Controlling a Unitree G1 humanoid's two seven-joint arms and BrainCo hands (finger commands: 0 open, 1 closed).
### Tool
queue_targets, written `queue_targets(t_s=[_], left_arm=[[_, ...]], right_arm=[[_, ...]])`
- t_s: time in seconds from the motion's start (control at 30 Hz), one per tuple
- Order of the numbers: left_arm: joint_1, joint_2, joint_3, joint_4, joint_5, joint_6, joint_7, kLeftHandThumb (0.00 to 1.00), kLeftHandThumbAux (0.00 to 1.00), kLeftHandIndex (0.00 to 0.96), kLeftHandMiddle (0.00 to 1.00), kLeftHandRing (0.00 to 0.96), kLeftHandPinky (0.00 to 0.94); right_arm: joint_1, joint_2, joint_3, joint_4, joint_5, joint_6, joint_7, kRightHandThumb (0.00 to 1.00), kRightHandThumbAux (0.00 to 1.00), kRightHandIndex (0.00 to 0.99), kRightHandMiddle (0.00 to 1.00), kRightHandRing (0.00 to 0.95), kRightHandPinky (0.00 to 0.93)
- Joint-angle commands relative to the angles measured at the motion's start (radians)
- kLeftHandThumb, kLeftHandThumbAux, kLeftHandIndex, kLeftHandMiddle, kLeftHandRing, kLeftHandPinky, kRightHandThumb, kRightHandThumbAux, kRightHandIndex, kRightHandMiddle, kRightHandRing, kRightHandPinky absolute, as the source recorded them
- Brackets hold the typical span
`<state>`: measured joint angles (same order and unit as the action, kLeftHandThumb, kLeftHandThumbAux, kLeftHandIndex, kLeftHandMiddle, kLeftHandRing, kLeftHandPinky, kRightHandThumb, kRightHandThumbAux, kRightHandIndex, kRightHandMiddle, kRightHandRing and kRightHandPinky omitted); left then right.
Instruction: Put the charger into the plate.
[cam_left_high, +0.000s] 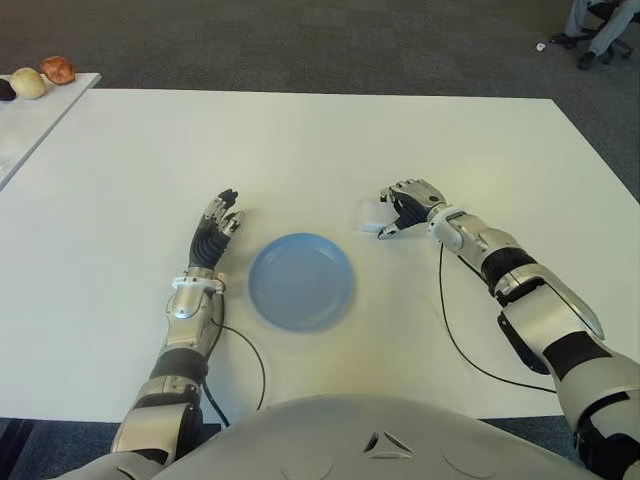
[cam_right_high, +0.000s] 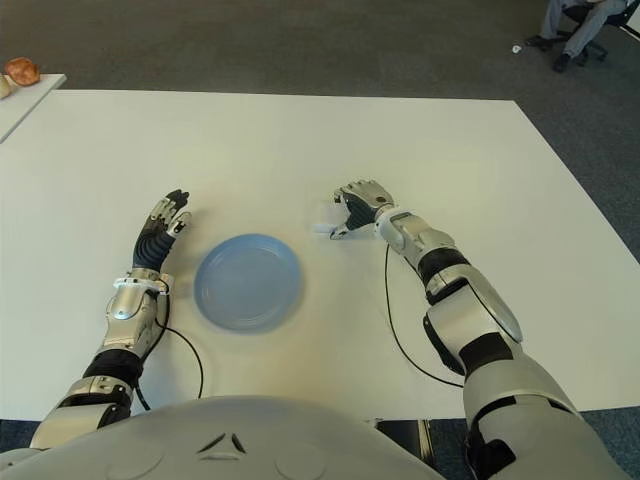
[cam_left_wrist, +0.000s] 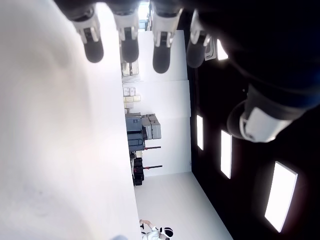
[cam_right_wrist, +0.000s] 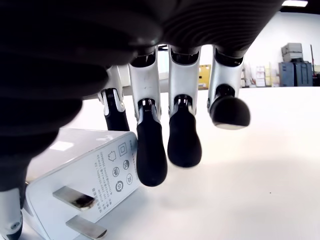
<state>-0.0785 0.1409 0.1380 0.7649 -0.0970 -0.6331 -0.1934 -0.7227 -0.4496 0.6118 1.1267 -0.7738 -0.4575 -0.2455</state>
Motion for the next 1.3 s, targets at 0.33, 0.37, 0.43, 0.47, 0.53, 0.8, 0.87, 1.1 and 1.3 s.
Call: queue_targets(t_s=[0.33,0.37,0.43,0.47,0.53,0.8,0.87,1.1,1.3], left_arm=[[0.051,-0.027,-0.014,0.087,0.019,0.079,0.017,0.0,0.502,0.138,0.132,0.084,0.046],[0.051,-0.028,-0.014,0.088,0.018,0.078,0.017,0.0,0.503,0.138,0.133,0.084,0.047],[0.05,-0.029,-0.014,0.09,0.017,0.07,0.015,0.0,0.503,0.138,0.131,0.084,0.047],[0.05,-0.03,-0.014,0.092,0.017,0.066,0.015,0.0,0.503,0.138,0.13,0.084,0.048],[0.049,-0.031,-0.014,0.093,0.017,0.064,0.015,0.0,0.503,0.139,0.129,0.084,0.049],[0.043,-0.033,-0.016,0.103,0.023,0.064,0.023,0.0,0.501,0.14,0.136,0.091,0.058],[0.043,-0.033,-0.016,0.103,0.023,0.064,0.024,0.0,0.502,0.141,0.139,0.092,0.057],[0.032,-0.037,-0.016,0.123,0.021,0.06,0.028,0.0,0.499,0.138,0.139,0.091,0.055],[0.018,-0.039,-0.015,0.144,0.024,0.061,0.035,0.0,0.493,0.133,0.132,0.086,0.051]], right_arm=[[0.046,0.0,-0.039,-0.049,0.036,0.043,0.041,0.747,0.707,0.441,0.877,0.862,0.832],[0.047,0.0,-0.041,-0.051,0.036,0.043,0.04,0.747,0.707,0.441,0.876,0.861,0.828],[0.05,-0.003,-0.047,-0.061,0.038,0.042,0.036,0.747,0.707,0.441,0.873,0.859,0.828],[0.052,-0.004,-0.049,-0.065,0.039,0.041,0.035,0.747,0.707,0.441,0.872,0.858,0.831],[0.054,-0.006,-0.054,-0.071,0.04,0.041,0.036,0.747,0.707,0.441,0.871,0.858,0.835],[0.079,-0.028,-0.077,-0.143,0.044,0.025,0.014,0.746,0.707,0.441,0.874,0.861,0.838],[0.088,-0.034,-0.084,-0.175,0.044,0.026,0.018,0.746,0.707,0.441,0.874,0.862,0.838],[0.145,-0.073,-0.144,-0.417,0.064,0.058,0.077,0.746,0.707,0.441,0.876,0.865,0.841],[0.195,-0.084,-0.192,-0.579,0.083,0.082,0.125,0.746,0.707,0.441,0.88,0.869,0.848]])
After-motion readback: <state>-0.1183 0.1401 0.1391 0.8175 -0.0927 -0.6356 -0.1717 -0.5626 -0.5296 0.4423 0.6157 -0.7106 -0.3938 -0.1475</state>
